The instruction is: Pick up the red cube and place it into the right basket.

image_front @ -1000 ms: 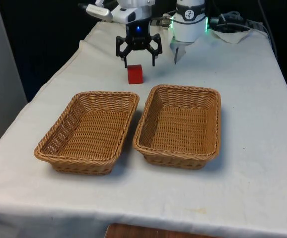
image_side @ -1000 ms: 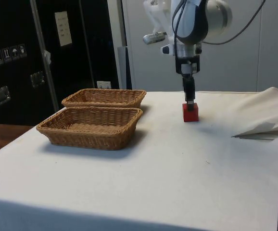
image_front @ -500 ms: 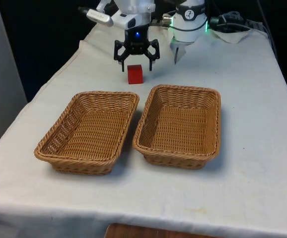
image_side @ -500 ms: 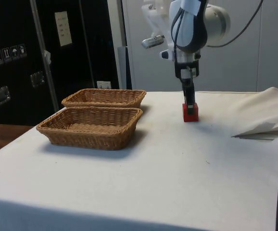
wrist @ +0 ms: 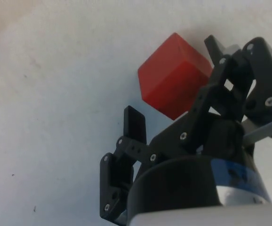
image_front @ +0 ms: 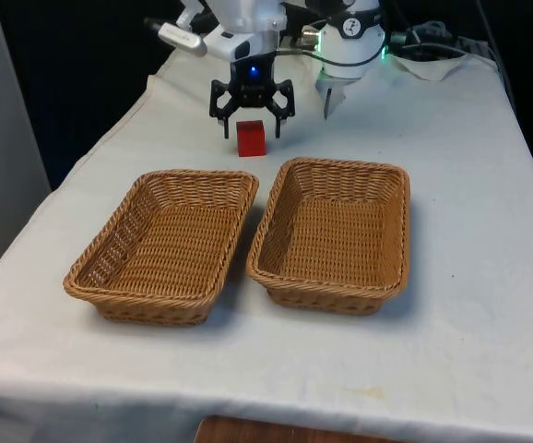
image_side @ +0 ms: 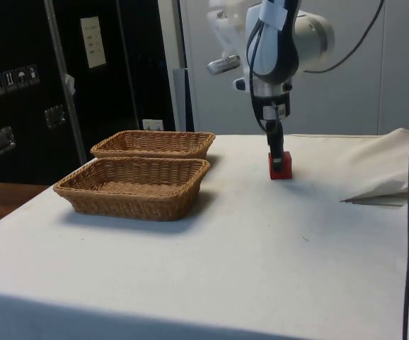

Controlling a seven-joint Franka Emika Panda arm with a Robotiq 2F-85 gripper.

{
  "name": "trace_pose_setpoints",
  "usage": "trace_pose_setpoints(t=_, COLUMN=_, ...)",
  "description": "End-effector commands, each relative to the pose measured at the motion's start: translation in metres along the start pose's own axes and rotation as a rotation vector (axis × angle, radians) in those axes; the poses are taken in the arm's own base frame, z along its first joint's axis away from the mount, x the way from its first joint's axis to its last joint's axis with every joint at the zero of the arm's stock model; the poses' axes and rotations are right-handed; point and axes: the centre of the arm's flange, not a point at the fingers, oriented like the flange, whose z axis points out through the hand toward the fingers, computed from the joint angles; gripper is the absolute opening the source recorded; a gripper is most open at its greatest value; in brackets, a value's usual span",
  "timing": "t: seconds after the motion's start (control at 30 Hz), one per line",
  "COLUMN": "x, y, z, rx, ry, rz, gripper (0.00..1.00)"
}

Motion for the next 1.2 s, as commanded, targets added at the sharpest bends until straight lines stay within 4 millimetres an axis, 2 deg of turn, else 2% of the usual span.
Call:
trace_pose_setpoints(t=0.0, x=0.001, y=-0.004, z=0.001, rx=0.005, ry=0.022, rz=0.003, gripper=1.00)
trace_pose_setpoints(t=0.23, x=-0.001, y=-0.001, z=0.004, rx=0.010, ry=0.008, rz=0.010, gripper=1.00)
trace_pose_setpoints(t=0.27, x=-0.001, y=0.001, z=0.004, rx=0.010, ry=0.004, rz=0.012, gripper=0.97)
trace_pose_setpoints(t=0.3, x=-0.002, y=0.001, z=0.005, rx=0.011, ry=0.002, rz=0.012, gripper=0.90)
trace_pose_setpoints(t=0.37, x=-0.002, y=0.002, z=0.005, rx=0.011, ry=0.000, rz=0.012, gripper=0.69)
trace_pose_setpoints(t=0.4, x=-0.002, y=0.002, z=0.005, rx=0.011, ry=-0.001, rz=0.012, gripper=0.51)
trace_pose_setpoints(t=0.43, x=-0.003, y=0.004, z=0.009, rx=-0.004, ry=-0.024, rz=0.015, gripper=0.40)
trace_pose_setpoints(t=0.47, x=-0.002, y=0.002, z=0.006, rx=0.011, ry=-0.003, rz=0.011, gripper=0.40)
trace_pose_setpoints(t=0.5, x=-0.001, y=0.002, z=0.006, rx=0.011, ry=-0.004, rz=0.011, gripper=0.31)
trace_pose_setpoints(t=0.53, x=-0.002, y=0.003, z=0.006, rx=0.011, ry=-0.005, rz=0.014, gripper=0.10)
trace_pose_setpoints(t=0.57, x=-0.002, y=0.003, z=0.006, rx=0.011, ry=-0.005, rz=0.014, gripper=0.02)
trace_pose_setpoints(t=0.77, x=-0.003, y=0.004, z=0.010, rx=-0.003, ry=-0.026, rz=0.016, gripper=0.03)
trace_pose_setpoints(t=0.87, x=-0.002, y=0.004, z=0.006, rx=0.012, ry=-0.006, rz=0.015, gripper=0.03)
trace_pose_setpoints(t=1.03, x=-0.003, y=0.014, z=-0.003, rx=0.005, ry=-0.006, rz=0.017, gripper=0.03)
trace_pose_setpoints(t=1.07, x=-0.002, y=0.013, z=0.001, rx=-0.001, ry=-0.008, rz=0.021, gripper=0.03)
trace_pose_setpoints(t=1.17, x=-0.003, y=0.020, z=-0.012, rx=0.012, ry=0.002, rz=0.018, gripper=0.03)
